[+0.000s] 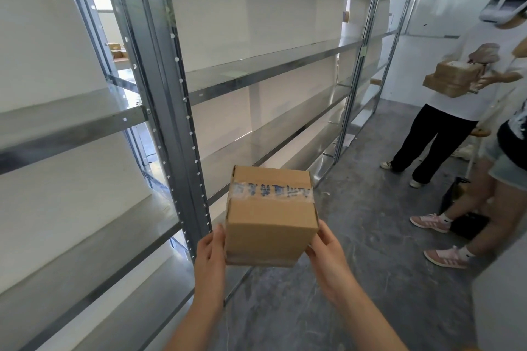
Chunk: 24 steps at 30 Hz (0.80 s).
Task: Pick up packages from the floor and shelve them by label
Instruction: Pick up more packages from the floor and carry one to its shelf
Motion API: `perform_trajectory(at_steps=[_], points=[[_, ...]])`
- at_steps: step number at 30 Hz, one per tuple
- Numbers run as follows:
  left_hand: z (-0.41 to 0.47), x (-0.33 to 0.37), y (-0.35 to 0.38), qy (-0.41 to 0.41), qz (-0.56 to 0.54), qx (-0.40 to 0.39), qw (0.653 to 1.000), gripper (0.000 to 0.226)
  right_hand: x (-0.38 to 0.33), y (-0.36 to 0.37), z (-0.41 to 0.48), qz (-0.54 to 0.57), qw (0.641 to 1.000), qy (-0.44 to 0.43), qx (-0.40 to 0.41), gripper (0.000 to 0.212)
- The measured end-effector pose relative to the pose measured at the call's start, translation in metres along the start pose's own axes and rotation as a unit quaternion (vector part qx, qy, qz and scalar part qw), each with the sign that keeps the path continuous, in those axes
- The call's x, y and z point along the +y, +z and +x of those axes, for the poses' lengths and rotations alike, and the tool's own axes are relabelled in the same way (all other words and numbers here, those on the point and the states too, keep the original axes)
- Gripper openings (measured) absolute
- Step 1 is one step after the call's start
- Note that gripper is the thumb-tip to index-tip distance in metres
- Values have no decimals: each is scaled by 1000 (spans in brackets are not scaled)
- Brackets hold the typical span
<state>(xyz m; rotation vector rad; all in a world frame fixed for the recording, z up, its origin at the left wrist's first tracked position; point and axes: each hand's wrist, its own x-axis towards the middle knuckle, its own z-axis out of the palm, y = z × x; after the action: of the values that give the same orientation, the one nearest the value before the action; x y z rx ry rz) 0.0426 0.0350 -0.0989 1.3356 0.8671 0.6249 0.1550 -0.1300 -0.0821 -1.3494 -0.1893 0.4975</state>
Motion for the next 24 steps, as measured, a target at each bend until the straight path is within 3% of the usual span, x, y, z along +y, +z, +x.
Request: perform_trajectory(at_steps=[7, 12, 19, 24], points=[[-5, -10, -2, -73, -37, -88, 993, 27, -3, -1, 0, 6, 1000, -9, -11, 44], [-10, -13, -4, -63, -68, -108, 990, 38, 0, -8, 2, -9, 1000, 2, -20, 59], [-7, -3, -9, -66, -27, -101, 992, 26, 0, -19, 3, -90, 996, -1, -26, 55], [4, -5, -14, -106, -30, -105, 988, 34, 1, -25, 5, -105, 994, -8, -22, 51]])
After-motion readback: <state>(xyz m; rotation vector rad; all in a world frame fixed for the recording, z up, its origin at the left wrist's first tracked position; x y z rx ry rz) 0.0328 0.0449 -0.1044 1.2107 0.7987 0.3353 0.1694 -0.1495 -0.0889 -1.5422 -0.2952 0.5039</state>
